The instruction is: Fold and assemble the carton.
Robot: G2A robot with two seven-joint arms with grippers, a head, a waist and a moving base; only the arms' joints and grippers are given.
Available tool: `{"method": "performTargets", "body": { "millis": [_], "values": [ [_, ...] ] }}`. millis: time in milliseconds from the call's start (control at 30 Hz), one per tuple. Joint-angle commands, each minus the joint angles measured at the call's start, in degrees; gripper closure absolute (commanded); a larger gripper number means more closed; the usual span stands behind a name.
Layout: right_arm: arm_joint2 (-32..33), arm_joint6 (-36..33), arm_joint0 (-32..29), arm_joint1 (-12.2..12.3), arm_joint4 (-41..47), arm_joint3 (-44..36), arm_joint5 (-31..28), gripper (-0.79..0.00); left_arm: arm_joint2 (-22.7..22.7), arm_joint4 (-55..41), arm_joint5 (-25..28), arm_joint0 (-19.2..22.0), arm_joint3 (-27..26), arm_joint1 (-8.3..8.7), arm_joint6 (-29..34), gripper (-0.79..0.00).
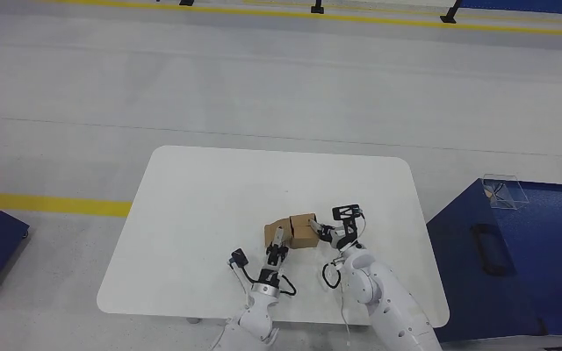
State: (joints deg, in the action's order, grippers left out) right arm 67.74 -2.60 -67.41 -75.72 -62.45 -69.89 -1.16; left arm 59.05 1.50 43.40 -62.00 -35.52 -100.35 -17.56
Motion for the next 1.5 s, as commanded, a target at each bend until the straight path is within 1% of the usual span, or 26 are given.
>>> {"method": "performTargets", "body": {
  "millis": [0,133,300,400,533,667,767,833,900,967,1067,1267,1400,1467],
  "values": [
    [0.04,0.02,0.0,-0.02,-0.18,-0.02,0.05,-0.785,0.35,-0.18,1.77,0.41,0.75,-0.06,-0.52,-0.785],
    [0.09,0.13,-0.33,-0.07,-0.51,-0.41,0.16,-0.785,0.94,1.22,7.55,0.69,1.33,-0.08,-2.68,-0.785],
    [0.21,0.05,-0.86,-0.07,-1.33,-1.04,0.36,-0.785,1.87,5.15,14.53,0.91,1.5,0.12,-6.02,-0.785],
    [0.43,-0.2,-1.14,-0.04,-1.67,-1.47,0.4,-0.785,2.32,7.73,14.6,0.64,-1.02,0.33,-7.22,-0.785],
    [0.71,-0.46,-1.49,-0.03,-1.87,-1.98,0.39,-0.785,2.44,12.21,14.6,-1.02,-5.43,0.76,-8.46,-0.785],
    [0.85,-0.69,-1.65,-0.07,-1.96,-2.17,0.47,-0.785,2.01,17.24,14.6,-2.32,-8.34,1.14,-9.09,-0.785],
    [1.25,-0.33,-1.73,-0.11,-1.51,-2.3,0.69,-0.785,1.22,21.12,14.6,-2.52,-8.57,1.19,-9.41,-0.785],
    [1.96,0.39,-1.9,-0.09,-0.67,-2.74,0.74,-0.785,0.8,23.26,14.24,-2.04,-7.38,1.02,-9.88,-0.785],
    [3.48,1.39,-2.37,-0.04,1.18,-3.55,1.57,-0.785,0.14,24.46,11.23,-1.11,-6.09,0.54,-10.58,-0.785],
    [5.6,1.97,-2.69,0.0,4.25,-4.66,2.86,-0.785,-0.85,24.63,10.33,-0.32,-5.28,-0.04,-10.7,-0.785],
    [8.36,0.53,-3.25,0.26,7.83,-5.68,2.1,-0.785,-1.69,24.09,9.65,0.67,-3.93,-0.67,-10.38,-0.785],
    [10.88,-1.26,-4.03,0.73,8.87,-5.85,0.61,-0.785,-2.79,23.78,5.51,1.88,-2.24,-1.56,-8.77,-0.785],
    [11.43,-1.35,-4.5,0.76,10.35,-5.35,-0.63,-0.785,-3.0,23.27,7.03,1.31,-3.4,-1.84,-9.04,-0.785],
    [11.75,-3.55,-4.57,0.74,12.99,-5.07,-1.81,-0.785,-2.88,23.92,8.63,0.44,-5.11,-1.74,-9.63,-0.785]
  ]
}}
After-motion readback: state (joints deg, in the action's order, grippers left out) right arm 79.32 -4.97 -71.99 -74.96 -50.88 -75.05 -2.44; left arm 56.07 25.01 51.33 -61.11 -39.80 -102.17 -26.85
